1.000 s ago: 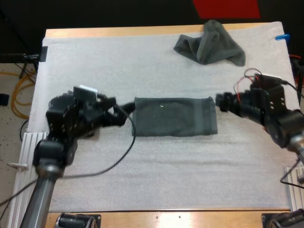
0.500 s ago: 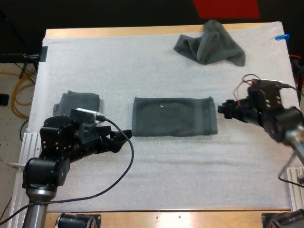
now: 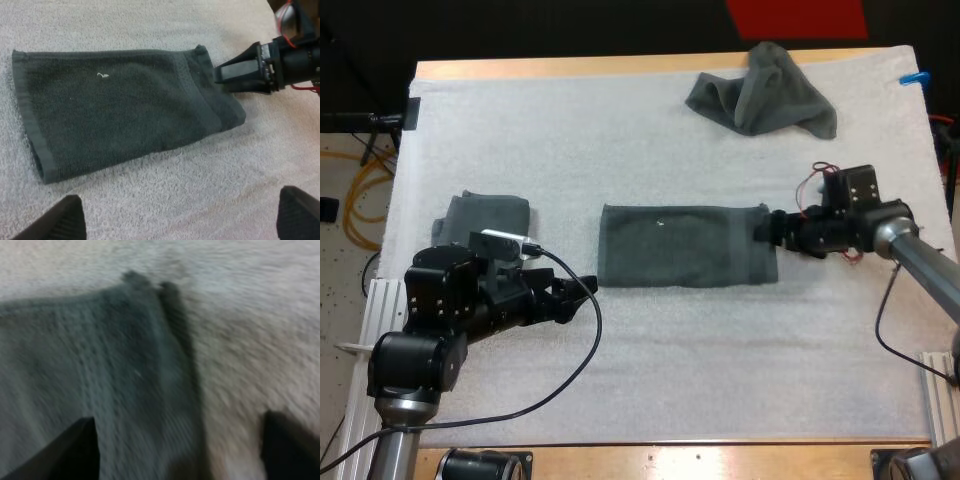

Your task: Pick towel from pile fold and stack

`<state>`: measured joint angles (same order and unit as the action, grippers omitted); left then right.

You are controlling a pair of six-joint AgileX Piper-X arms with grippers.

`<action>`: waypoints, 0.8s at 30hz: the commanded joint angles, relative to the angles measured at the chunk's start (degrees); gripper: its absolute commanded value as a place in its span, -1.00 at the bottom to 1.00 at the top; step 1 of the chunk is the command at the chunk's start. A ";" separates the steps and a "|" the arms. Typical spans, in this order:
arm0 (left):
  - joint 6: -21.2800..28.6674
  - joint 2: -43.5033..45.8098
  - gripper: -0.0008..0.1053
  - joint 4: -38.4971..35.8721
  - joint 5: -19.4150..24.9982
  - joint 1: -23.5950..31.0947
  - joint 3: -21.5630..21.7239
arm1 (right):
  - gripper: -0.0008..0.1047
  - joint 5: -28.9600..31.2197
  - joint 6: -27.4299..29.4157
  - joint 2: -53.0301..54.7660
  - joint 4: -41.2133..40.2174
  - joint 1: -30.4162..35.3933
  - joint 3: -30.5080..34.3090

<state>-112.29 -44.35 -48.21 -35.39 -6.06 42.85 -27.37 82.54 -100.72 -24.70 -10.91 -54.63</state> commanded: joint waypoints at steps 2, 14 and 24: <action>-0.10 0.10 0.42 -0.58 0.11 -0.06 0.10 | 0.29 -3.12 -1.09 -1.53 0.88 0.08 -1.77; -0.10 0.10 0.42 -0.56 0.11 -0.06 0.10 | 0.11 -14.49 -1.77 -7.78 -4.83 -1.10 -6.76; -0.10 0.10 0.42 -0.56 0.11 -0.06 0.10 | -0.99 -5.17 -0.75 -5.81 -5.91 -1.28 -6.76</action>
<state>-112.29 -44.35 -48.35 -35.39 -6.06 42.85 -33.67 81.23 -107.51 -30.14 -12.07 -61.45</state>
